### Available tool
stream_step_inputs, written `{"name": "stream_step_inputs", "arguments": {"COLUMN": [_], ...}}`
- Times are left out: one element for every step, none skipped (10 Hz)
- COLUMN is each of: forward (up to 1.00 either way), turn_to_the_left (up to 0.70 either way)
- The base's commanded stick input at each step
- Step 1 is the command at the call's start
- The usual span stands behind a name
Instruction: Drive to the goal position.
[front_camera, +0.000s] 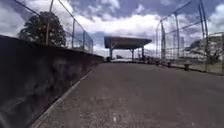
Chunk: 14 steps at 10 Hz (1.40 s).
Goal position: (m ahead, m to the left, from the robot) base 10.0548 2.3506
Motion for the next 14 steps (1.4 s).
{"name": "stream_step_inputs", "arguments": {"forward": [0.7,0.7,0.7,0.7,0.7,0.7,0.7,0.7,0.7,0.7,0.7,0.7,0.7,0.7], "turn_to_the_left": [0.0,0.0,0.0,0.0,0.0,0.0,0.0,0.0,0.0,0.0,0.0,0.0,0.0,0.0]}}
